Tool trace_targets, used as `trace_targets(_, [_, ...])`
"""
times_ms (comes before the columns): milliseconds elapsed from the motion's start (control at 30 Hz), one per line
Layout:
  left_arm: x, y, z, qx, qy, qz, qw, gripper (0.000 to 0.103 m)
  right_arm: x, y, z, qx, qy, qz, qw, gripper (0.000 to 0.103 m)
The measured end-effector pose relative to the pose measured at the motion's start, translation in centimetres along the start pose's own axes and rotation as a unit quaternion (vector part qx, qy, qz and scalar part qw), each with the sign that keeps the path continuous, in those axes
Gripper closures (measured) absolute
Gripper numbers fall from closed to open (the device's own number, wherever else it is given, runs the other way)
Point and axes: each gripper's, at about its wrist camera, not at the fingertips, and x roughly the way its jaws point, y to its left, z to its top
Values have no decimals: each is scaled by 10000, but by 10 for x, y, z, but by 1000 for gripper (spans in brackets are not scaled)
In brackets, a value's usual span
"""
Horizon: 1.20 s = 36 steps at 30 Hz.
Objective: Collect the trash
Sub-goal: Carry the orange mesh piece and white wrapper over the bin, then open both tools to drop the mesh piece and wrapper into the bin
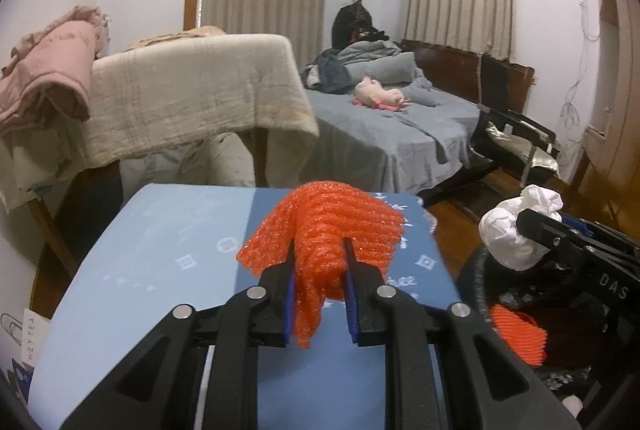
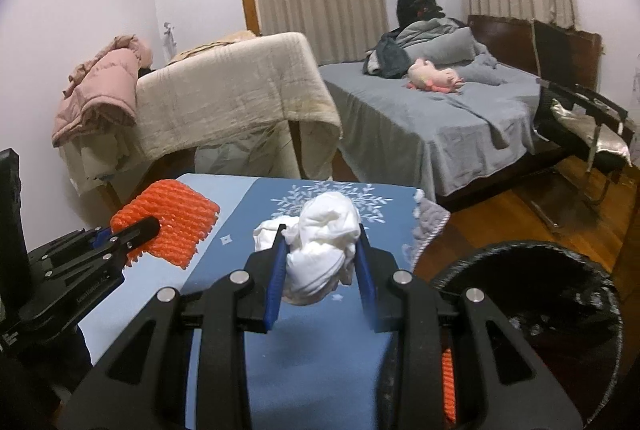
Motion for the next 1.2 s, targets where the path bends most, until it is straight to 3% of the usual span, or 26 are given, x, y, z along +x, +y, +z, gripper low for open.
trace_targets(633, [-21,-86,0,465,-124,-723,9962,83,-79,-67,-25,299,-286,-704,9967,72])
trace_targets(1200, [-14,-178,-8,980,-71,-1493,9839,83,-123,-133,-56,723,-324,-1417,9867,72])
